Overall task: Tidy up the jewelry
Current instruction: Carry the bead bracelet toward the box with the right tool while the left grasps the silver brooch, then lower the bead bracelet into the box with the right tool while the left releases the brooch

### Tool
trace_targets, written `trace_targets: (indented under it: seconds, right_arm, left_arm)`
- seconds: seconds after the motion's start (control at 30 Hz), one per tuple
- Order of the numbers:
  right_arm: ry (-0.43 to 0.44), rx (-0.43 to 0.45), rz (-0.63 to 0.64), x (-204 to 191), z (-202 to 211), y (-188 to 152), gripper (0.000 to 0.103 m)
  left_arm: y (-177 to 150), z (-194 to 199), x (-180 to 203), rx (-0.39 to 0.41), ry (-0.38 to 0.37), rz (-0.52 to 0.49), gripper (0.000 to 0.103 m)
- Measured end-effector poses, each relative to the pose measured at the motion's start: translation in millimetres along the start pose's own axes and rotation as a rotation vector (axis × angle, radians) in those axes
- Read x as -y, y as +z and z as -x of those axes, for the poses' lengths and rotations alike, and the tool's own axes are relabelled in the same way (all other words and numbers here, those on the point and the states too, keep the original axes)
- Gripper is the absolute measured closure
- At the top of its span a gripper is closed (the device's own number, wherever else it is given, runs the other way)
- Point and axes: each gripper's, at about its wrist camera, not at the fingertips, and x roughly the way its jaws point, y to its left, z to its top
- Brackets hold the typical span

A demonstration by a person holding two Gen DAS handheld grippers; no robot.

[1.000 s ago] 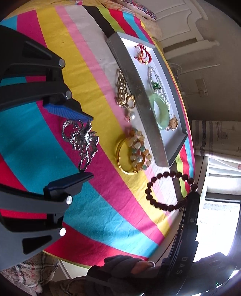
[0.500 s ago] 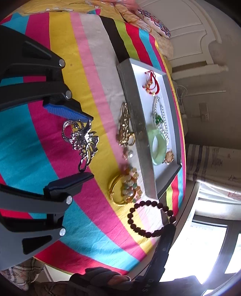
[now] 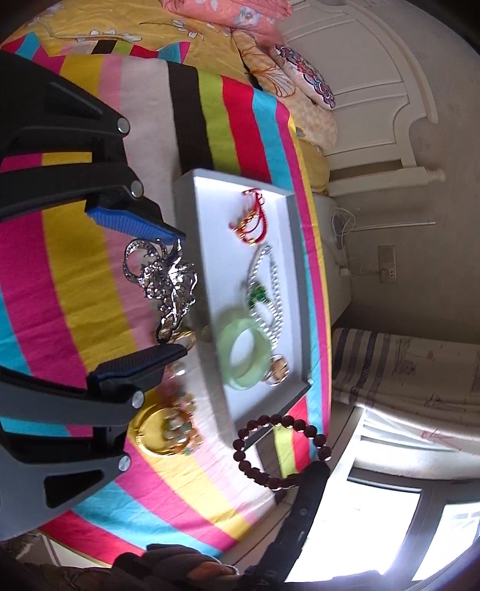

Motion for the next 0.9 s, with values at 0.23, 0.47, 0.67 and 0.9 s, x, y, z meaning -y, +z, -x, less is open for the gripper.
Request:
trace_targets:
  seconds: [0.23, 0.47, 0.67, 0.9]
  right_arm:
    - [-0.039, -0.014, -0.002, 11.0, -34.4, 28.7, 0.09]
    - [-0.123, -0.047, 0.001, 32.2, -68.1, 47.4, 0.09]
    - [-0.204, -0.105, 0.03, 51.7, -95.2, 46.2, 0.09]
    - [-0.245, -0.203, 0.115, 46.6, -129.2, 29.4, 0.089]
  left_arm:
    - [38.2, -26.6, -31.9, -0.006, 0.032, 0.091, 0.048]
    - [57.1, -62.4, -52.7, -0.036, 0.082, 0.149, 0.048]
    - [57.0, -86.0, -66.7, -0.054, 0.069, 0.218, 0.048]
    - [50.1, -93.2, -70.1, -0.035, 0.071, 0.249, 0.018]
